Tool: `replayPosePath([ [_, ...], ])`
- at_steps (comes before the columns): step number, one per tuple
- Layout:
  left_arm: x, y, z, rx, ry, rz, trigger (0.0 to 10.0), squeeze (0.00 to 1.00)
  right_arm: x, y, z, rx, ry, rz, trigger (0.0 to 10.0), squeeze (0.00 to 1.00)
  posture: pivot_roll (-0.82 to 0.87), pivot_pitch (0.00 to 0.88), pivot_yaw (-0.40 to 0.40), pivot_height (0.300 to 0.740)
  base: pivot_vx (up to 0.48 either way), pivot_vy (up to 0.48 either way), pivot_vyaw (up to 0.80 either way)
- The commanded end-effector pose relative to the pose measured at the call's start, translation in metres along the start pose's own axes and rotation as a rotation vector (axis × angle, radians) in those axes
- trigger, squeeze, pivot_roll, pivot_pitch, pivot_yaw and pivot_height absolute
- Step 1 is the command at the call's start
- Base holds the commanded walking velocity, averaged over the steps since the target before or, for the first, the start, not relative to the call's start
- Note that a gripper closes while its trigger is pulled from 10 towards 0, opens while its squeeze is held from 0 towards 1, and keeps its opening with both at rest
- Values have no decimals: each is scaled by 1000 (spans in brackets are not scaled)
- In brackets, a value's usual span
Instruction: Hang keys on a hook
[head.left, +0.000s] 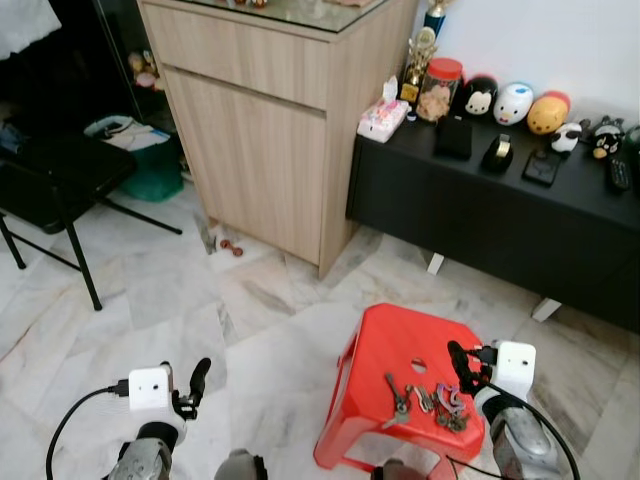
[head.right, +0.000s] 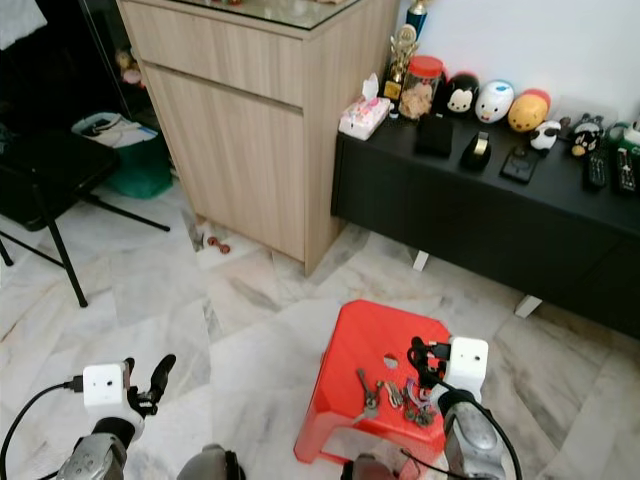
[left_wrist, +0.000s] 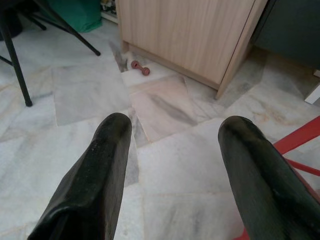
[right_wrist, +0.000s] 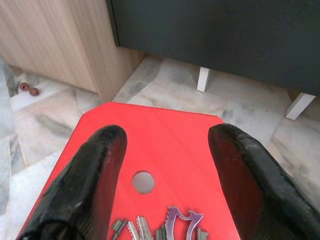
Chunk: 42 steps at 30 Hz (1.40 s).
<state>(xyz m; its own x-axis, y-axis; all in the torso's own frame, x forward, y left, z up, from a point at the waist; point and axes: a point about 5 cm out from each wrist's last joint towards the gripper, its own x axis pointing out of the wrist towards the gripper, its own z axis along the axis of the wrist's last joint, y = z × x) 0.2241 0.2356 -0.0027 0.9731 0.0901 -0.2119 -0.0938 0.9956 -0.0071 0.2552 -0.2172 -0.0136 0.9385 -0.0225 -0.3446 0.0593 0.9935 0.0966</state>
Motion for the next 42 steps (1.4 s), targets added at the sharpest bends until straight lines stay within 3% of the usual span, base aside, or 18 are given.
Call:
replayPosePath([
  [1,1,-1,1,-1,5,-3,10000,0,0,0,-3,-18,37,7,10000,0,-32,90,-53,655,0,0,0],
  [5,2,-2,1,-4,10,-7,10000,0,-1,3,-6,-28,53,33,10000,0,-32,90,-53,636,0,0,0],
  [27,7,-7,2,-20,31,-45,10000,0,-6,9,-26,-2,181,75,10000,0,-28,68,-45,636,0,0,0],
  [42,9,-10,2,-26,39,-56,10000,0,-6,7,-28,-6,209,58,10000,0,-29,55,-43,636,74,0,0],
])
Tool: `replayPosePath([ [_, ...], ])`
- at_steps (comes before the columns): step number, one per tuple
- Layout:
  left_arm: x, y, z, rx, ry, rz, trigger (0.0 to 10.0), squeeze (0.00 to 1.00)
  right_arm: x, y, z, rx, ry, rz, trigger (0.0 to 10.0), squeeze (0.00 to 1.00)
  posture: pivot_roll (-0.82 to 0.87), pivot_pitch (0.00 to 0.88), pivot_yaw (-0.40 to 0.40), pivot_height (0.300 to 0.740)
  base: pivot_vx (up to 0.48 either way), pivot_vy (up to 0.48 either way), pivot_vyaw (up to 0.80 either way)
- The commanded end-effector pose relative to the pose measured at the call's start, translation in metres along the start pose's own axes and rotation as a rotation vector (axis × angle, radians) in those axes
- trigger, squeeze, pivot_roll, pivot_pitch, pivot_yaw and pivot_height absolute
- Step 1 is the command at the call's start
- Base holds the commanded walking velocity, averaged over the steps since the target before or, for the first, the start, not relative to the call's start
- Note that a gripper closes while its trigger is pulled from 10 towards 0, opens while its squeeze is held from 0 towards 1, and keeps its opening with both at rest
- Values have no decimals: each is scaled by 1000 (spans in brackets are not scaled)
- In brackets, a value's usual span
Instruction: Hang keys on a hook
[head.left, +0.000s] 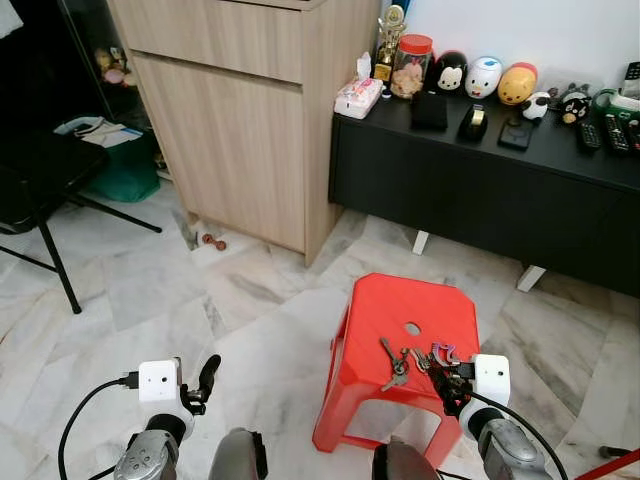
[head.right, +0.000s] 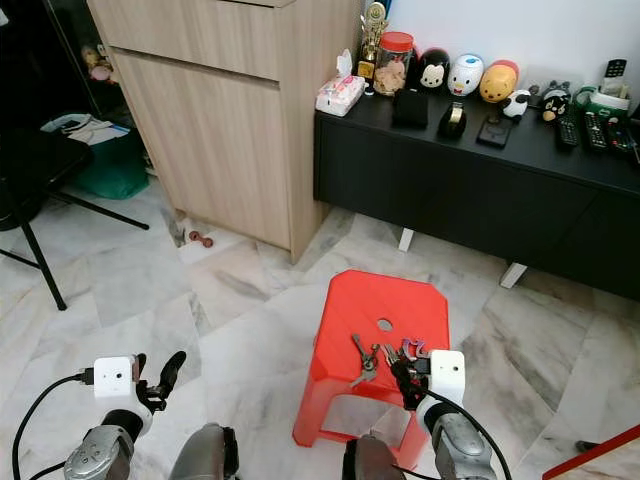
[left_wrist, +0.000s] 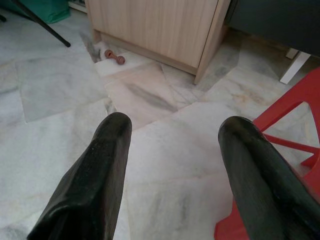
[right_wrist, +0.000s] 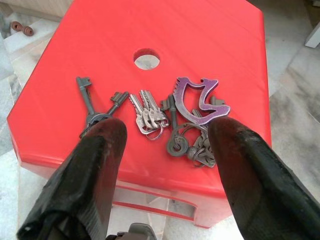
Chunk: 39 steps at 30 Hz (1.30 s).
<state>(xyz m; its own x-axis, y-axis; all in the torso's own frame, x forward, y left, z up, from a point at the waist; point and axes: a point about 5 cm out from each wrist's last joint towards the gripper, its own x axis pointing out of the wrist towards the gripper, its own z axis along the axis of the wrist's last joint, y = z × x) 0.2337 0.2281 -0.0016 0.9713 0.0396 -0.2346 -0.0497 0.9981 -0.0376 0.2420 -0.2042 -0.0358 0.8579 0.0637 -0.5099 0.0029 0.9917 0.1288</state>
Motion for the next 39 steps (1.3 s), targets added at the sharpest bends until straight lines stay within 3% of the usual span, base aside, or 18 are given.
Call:
replayPosePath([
  [1,1,-1,-1,-7,14,-7,10000,0,-1,-3,-1,-10,17,-8,10000,0,-26,62,-46,636,296,0,0],
  [24,4,-2,2,-7,2,-14,10000,0,-2,-1,-6,-6,38,-3,10000,0,-27,80,-47,636,299,0,0],
  [39,2,-2,-1,-4,17,-13,10000,0,-7,-5,-22,-25,136,-23,10000,0,-24,85,-47,636,0,0,0],
])
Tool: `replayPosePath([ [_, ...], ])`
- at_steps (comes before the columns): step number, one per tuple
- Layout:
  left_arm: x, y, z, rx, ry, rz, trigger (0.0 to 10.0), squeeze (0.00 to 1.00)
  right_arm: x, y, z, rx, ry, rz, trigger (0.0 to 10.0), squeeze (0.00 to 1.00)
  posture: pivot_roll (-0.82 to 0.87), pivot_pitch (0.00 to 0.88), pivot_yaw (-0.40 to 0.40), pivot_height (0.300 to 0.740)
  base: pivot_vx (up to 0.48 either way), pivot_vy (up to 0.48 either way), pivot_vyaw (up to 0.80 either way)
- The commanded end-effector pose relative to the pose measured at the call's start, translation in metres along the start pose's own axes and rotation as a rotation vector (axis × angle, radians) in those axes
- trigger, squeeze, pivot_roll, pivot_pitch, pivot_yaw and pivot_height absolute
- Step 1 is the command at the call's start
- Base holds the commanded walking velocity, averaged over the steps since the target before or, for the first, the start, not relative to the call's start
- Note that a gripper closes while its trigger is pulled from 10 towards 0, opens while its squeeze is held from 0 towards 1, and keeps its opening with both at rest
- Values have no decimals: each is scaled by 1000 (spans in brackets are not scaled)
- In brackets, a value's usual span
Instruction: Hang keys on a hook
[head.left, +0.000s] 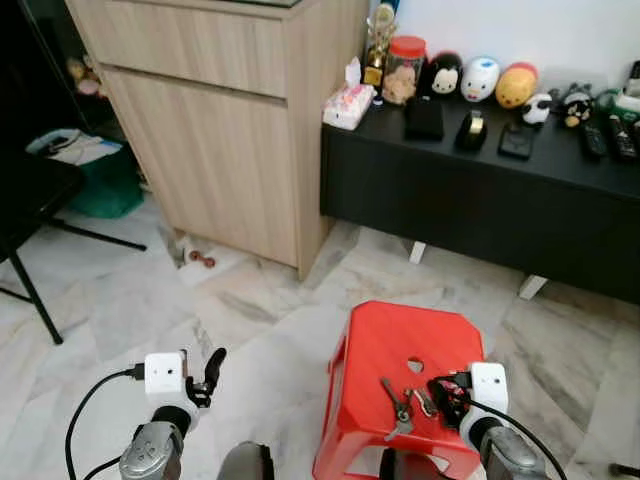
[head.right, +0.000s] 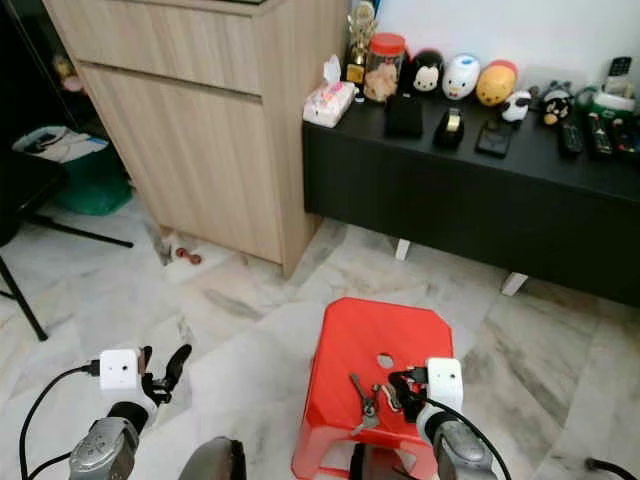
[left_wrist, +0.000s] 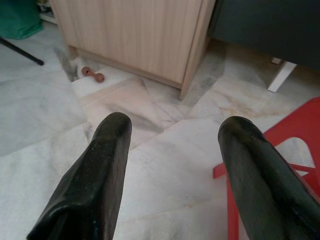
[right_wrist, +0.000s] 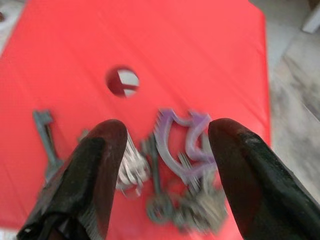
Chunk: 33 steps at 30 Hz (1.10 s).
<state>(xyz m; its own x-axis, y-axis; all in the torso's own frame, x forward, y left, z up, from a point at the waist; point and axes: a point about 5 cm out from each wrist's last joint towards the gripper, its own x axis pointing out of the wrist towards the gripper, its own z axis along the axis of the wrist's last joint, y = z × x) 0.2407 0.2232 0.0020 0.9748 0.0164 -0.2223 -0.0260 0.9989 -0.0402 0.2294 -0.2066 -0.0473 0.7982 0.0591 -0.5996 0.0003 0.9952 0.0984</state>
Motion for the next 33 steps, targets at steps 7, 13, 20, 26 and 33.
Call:
replayPosePath([
  [7,-5,3,-6,-7,34,10,10000,0,-2,-2,-10,13,71,0,10000,0,-26,89,-45,636,0,0,0],
  [13,-4,3,-7,-7,35,7,10000,0,-3,-2,-14,10,108,-6,10000,0,-25,89,-45,636,0,0,0],
  [20,-5,3,-7,-8,34,9,10000,0,-2,-1,-15,15,115,6,10000,0,-23,90,-46,636,0,0,0],
  [26,-5,2,-7,-10,34,8,10000,0,-1,2,-13,11,120,17,10000,0,-26,90,-48,636,0,0,0],
  [33,-4,1,-7,-10,34,9,10000,0,2,7,-10,-2,133,29,10000,0,-23,92,-51,636,0,0,0],
])
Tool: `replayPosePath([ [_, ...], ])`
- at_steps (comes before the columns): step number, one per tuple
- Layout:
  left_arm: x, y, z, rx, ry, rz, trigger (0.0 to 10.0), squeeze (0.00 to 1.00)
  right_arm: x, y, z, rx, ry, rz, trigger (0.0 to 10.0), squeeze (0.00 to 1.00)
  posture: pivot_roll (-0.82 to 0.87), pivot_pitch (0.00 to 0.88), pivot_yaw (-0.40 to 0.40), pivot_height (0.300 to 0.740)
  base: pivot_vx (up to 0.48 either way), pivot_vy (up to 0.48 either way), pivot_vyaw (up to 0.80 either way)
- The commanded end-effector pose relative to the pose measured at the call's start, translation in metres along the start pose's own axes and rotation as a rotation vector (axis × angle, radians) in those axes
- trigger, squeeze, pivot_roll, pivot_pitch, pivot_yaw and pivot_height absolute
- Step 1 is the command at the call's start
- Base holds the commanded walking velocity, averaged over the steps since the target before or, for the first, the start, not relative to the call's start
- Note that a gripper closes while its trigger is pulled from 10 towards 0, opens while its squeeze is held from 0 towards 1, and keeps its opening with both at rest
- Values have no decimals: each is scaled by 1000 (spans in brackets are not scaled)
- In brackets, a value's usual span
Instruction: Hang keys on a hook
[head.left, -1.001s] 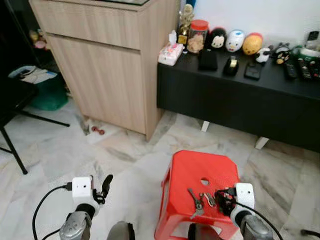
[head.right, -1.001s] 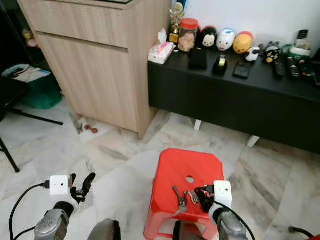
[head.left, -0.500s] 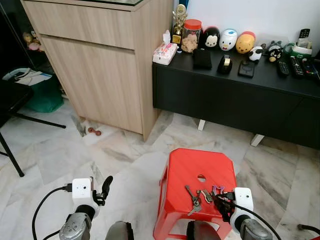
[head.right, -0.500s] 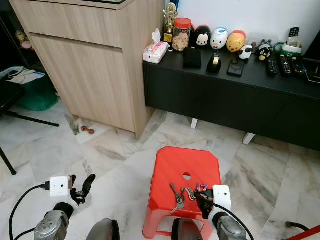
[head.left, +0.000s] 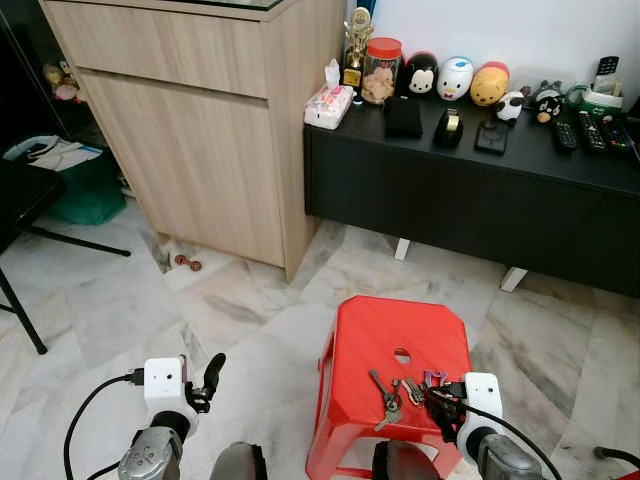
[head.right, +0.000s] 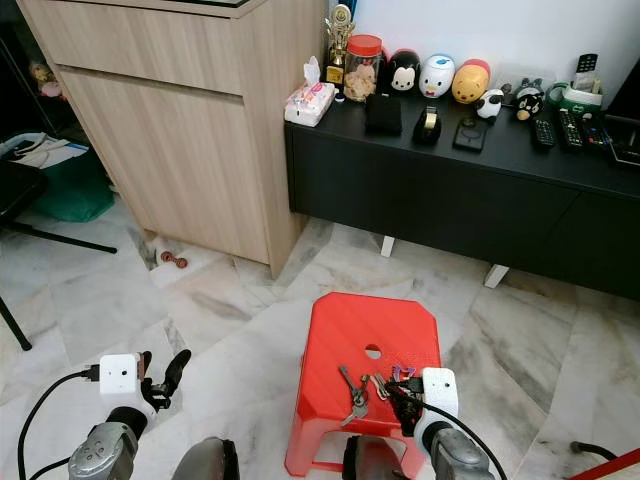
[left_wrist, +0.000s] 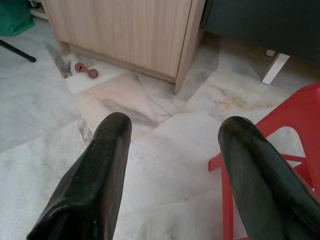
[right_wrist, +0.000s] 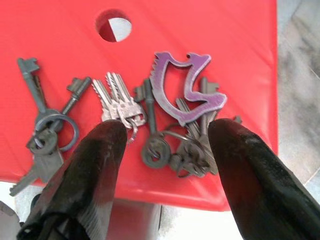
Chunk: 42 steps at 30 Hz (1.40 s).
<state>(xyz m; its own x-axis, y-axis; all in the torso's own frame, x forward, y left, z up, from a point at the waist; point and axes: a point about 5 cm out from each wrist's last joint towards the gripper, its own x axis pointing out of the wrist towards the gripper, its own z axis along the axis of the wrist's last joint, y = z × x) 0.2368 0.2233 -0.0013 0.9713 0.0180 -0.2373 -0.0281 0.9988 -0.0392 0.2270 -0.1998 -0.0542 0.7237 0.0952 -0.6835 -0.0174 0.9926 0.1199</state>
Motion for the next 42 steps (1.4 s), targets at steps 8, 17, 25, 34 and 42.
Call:
replayPosePath([
  [8,-2,-1,-5,-16,17,13,10000,0,3,8,1,-26,26,12,10000,0,-21,94,-57,636,0,0,0],
  [17,-5,-2,-7,-23,22,14,10000,0,4,5,8,-27,-2,-27,10000,0,-25,95,-62,636,0,0,0],
  [25,-4,-3,-8,-23,26,10,10000,0,3,1,9,-26,-12,-30,10000,0,-31,94,-63,636,0,0,0],
  [34,-4,-5,-9,-25,31,7,10000,0,2,-1,1,-41,58,-9,10000,0,-33,88,-66,636,0,0,0],
  [42,-3,-7,-9,-28,31,7,10000,0,1,-3,-2,-45,76,-39,10000,0,-34,90,-67,636,0,0,0],
])
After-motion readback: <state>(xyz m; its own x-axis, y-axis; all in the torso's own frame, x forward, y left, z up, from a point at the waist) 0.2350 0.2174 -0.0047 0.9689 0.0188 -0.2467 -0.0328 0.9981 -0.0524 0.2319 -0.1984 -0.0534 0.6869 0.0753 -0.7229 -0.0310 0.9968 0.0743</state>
